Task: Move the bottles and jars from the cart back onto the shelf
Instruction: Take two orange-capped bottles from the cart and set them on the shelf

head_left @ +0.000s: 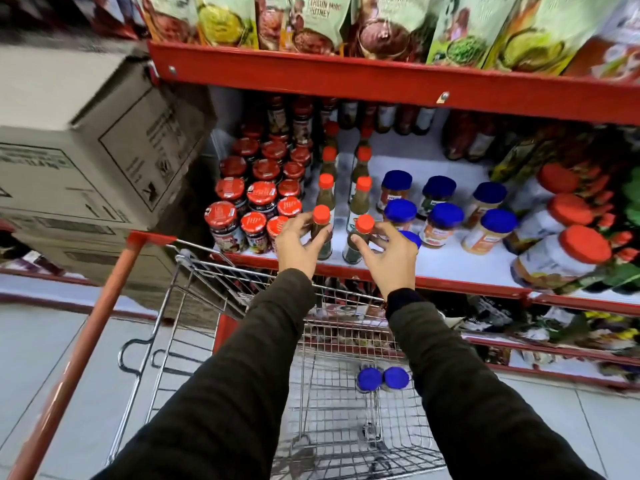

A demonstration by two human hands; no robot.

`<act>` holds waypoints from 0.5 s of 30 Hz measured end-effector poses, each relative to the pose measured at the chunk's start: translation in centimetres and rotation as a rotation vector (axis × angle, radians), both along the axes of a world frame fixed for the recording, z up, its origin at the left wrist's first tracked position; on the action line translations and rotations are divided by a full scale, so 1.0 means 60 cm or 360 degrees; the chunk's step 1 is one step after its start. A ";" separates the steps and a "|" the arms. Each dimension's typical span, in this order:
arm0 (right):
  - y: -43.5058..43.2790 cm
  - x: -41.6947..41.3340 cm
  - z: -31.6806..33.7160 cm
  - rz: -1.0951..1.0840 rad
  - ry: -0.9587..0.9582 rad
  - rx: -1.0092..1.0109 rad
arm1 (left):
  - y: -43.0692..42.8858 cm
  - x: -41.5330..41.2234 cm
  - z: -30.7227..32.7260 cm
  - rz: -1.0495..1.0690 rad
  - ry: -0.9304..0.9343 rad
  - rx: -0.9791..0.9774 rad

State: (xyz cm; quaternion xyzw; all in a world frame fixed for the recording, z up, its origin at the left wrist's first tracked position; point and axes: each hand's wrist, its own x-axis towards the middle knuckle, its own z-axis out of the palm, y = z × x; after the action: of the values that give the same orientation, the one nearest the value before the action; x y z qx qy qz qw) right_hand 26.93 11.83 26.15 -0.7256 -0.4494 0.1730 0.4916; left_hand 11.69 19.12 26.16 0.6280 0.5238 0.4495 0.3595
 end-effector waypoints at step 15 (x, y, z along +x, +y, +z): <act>0.002 -0.010 -0.021 0.0009 -0.0036 -0.0171 | -0.001 0.013 -0.042 -0.0070 0.0011 -0.0073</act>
State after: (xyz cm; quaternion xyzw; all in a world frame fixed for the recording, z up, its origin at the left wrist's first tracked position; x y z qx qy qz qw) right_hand 26.32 11.97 24.90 -0.7516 -0.4470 0.1901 0.4463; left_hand 12.46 19.04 23.62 0.6327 0.5211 0.4271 0.3817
